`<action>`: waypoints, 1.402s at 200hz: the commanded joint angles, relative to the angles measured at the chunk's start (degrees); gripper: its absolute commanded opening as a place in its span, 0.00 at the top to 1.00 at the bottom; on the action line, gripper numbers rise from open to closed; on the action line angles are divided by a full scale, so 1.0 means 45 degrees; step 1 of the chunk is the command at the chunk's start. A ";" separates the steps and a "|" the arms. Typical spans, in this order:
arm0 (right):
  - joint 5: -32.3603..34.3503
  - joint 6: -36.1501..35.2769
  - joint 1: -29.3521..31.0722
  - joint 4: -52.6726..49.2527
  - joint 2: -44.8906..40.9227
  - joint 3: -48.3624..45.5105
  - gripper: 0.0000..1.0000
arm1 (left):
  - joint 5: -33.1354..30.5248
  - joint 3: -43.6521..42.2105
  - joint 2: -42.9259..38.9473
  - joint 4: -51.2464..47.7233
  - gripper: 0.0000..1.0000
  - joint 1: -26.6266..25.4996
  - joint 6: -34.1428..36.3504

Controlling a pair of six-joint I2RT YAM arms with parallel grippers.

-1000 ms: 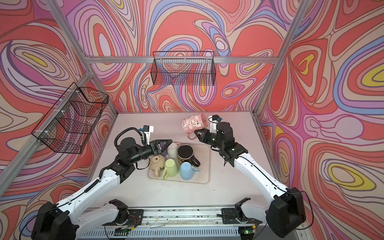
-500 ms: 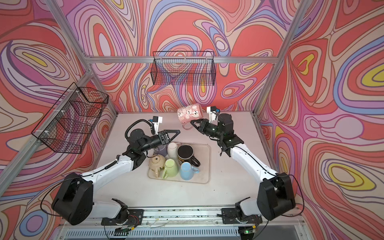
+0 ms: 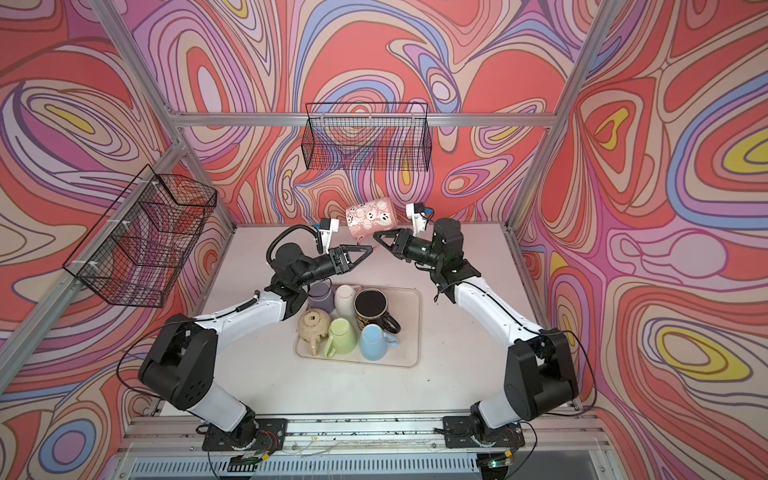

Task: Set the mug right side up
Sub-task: 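Grasp the pink mug's handle with the left gripper, holding it with the right gripper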

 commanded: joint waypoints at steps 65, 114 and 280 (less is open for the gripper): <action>-0.0867 0.0345 -0.0216 0.2422 0.0258 0.0442 1.00 | 0.0106 0.0590 0.0966 0.2391 0.47 0.0346 -0.1155; -0.1032 0.0452 -0.0259 0.2738 0.0539 0.0322 1.00 | 0.0207 0.0835 0.1142 0.2325 0.60 0.0401 -0.1153; -0.1141 0.0729 -0.0448 0.3910 0.1118 -0.0380 0.78 | -0.0841 0.0433 -0.0264 -0.1252 1.00 0.0502 0.1247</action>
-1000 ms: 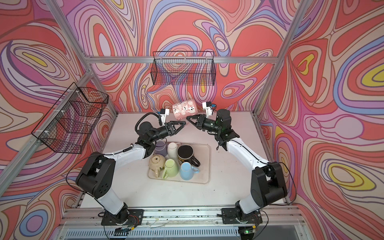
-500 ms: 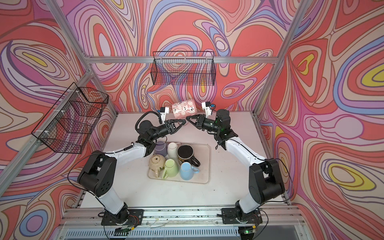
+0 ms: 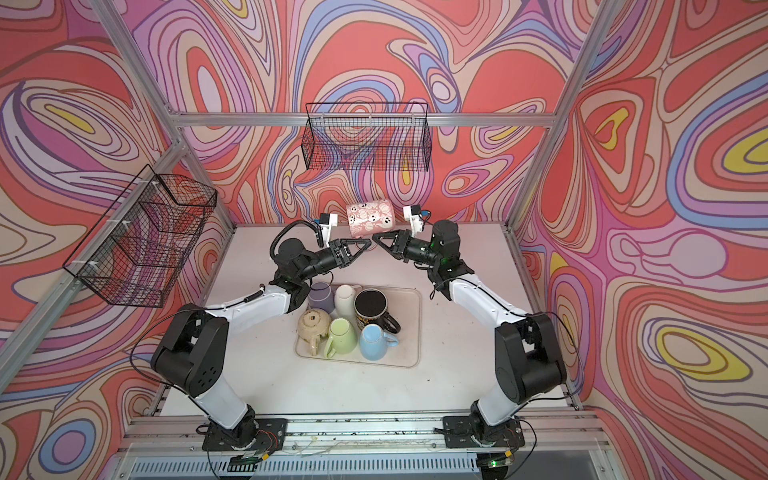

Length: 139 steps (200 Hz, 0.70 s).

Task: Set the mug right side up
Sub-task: 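Grasp the pink mug's handle with the left gripper, holding it with the right gripper, then open the right gripper and pull it back while the left gripper turns the mug upright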

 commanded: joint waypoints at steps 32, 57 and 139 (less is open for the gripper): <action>-0.0088 -0.0249 -0.0131 0.1831 0.0021 -0.0342 0.62 | -0.0957 -0.0549 -0.1338 -0.1945 1.00 0.0084 0.1778; -0.0089 -0.0393 -0.0128 0.1775 0.0030 -0.0682 0.57 | -0.1377 -0.0885 -0.1509 -0.2070 1.00 0.0189 0.1758; 0.1147 -0.3119 -0.0129 -0.0820 -0.0919 -0.1375 0.46 | -0.3680 -0.0212 -0.2507 -0.8197 1.00 0.0623 0.3924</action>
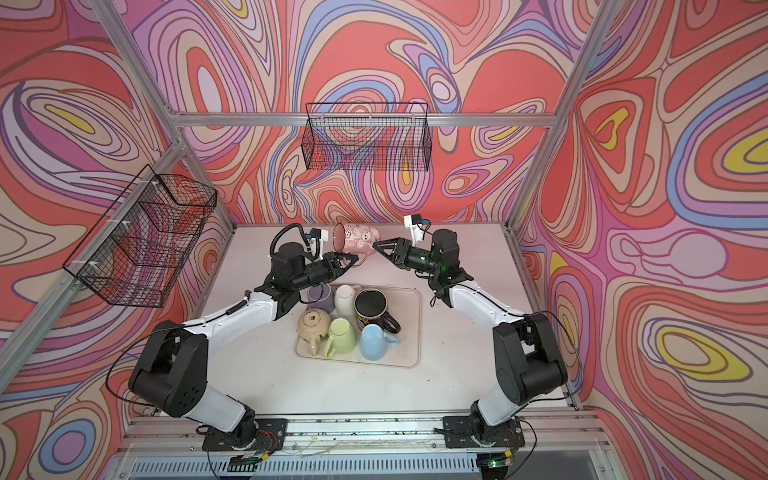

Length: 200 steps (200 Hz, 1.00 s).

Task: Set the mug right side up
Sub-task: 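Open the right gripper and pull it back while the left gripper turns the mug upright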

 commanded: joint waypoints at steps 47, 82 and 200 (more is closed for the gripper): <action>0.1514 -0.3059 -0.0070 -0.1957 -0.1653 -0.0689 0.40 | -0.1439 0.1777 -0.1506 -0.4684 1.00 0.1211 0.2510; 0.2038 -0.3629 0.0008 -0.2431 -0.2056 -0.1146 0.39 | -0.2723 0.3766 -0.1589 -0.8191 1.00 0.1427 0.4536; 0.2871 -0.4714 0.0810 -0.2983 -0.2242 -0.1670 0.39 | -0.7180 0.7951 -0.0976 -1.3085 1.00 0.1638 0.9198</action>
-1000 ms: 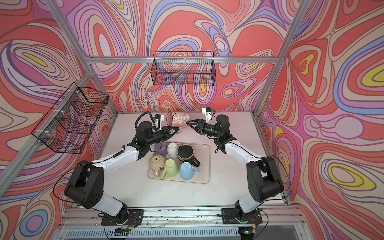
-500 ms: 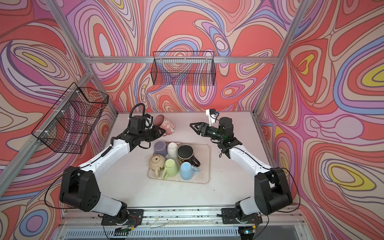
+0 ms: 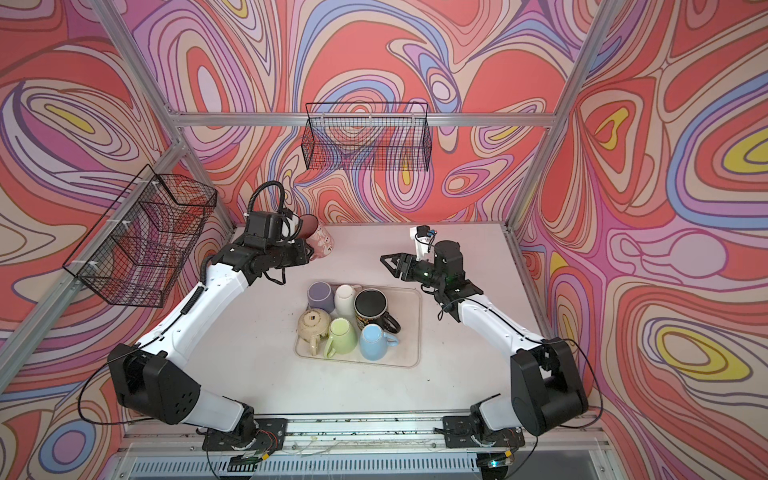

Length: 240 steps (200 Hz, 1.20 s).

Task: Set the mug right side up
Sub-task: 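Open the right gripper and pull it back while the left gripper turns the mug upright, then lower the upright pink mug onto the table beside the tray with the left gripper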

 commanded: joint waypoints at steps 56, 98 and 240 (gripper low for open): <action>-0.0322 -0.0340 0.0821 0.0959 0.0481 -0.0710 0.41 | -0.1971 0.1606 0.0102 -0.0335 1.00 0.0769 0.2239; -0.0312 -0.0358 0.0881 0.1039 0.0684 -0.0692 0.41 | -0.2377 0.1423 0.0844 0.0317 1.00 0.0896 0.2340; -0.0312 -0.0398 0.0938 0.1138 0.1402 -0.0672 0.43 | -0.1356 -0.0728 0.2611 0.5765 1.00 0.2229 0.2352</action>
